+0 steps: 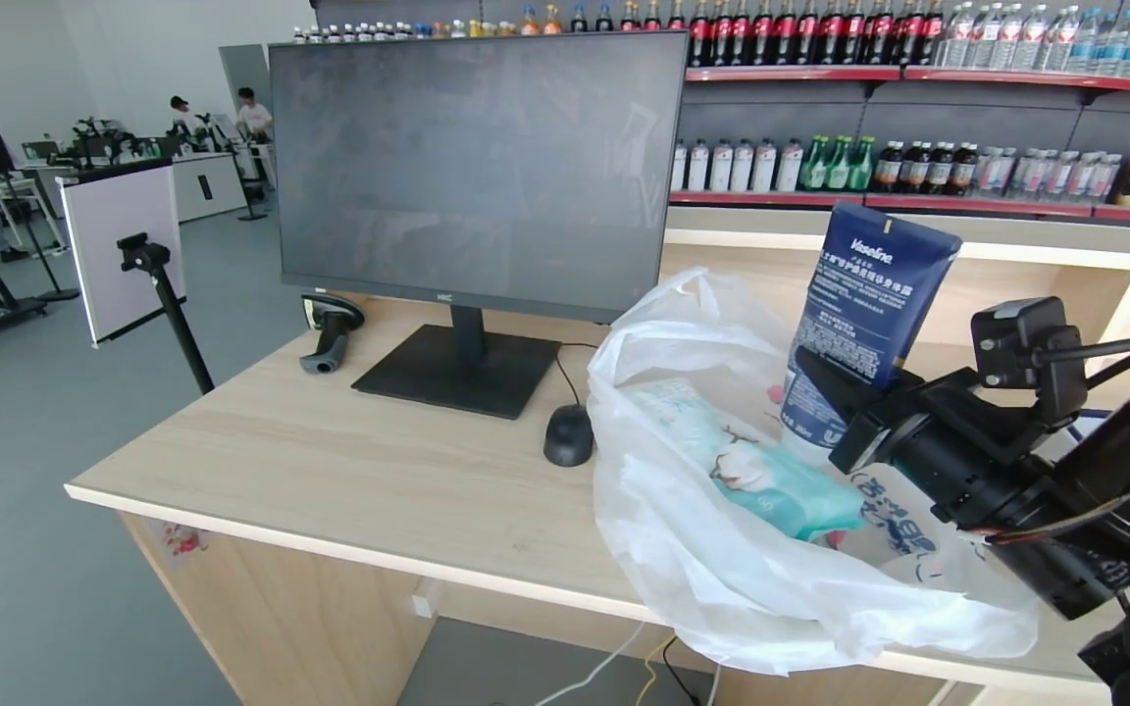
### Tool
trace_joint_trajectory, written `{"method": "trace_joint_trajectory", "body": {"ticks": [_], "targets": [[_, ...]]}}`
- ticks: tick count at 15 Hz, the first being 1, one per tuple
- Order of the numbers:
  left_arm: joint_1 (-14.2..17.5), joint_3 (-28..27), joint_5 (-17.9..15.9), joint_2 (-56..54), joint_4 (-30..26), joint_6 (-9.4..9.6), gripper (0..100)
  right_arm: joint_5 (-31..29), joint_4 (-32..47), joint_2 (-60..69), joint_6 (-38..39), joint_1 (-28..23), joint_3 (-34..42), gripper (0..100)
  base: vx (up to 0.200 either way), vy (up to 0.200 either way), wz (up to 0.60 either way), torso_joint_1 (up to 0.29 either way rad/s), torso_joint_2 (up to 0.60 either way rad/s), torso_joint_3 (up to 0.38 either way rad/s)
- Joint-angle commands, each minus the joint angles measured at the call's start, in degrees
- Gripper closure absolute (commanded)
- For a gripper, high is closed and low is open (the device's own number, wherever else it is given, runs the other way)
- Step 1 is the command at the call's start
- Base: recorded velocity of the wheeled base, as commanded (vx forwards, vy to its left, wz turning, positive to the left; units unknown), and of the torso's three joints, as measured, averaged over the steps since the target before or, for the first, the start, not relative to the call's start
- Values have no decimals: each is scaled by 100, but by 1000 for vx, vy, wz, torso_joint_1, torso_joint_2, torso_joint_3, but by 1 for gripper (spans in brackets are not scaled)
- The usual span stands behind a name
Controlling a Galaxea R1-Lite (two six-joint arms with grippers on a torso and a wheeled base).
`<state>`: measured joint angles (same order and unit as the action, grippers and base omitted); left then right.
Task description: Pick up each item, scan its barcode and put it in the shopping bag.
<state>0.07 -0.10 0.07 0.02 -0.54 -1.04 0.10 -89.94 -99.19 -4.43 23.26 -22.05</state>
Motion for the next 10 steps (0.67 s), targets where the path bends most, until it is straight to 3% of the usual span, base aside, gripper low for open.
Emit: {"method": "trace_joint_trajectory", "body": {"ticks": [1, 6, 10], "targets": [[1, 1, 1, 6, 1, -2, 0, 8, -6, -197, -58, -243, -89, 100, 0, 0, 0, 0, 0, 0], [1, 1, 1, 6, 1, -2, 0, 8, -6, -311, -225, -551, -344, 100, 0, 0, 0, 0, 0, 0], [1, 1, 1, 6, 1, -2, 0, 17, -6, -355, -331, -375, -80, 100, 0, 0, 0, 0, 0, 0]]}}
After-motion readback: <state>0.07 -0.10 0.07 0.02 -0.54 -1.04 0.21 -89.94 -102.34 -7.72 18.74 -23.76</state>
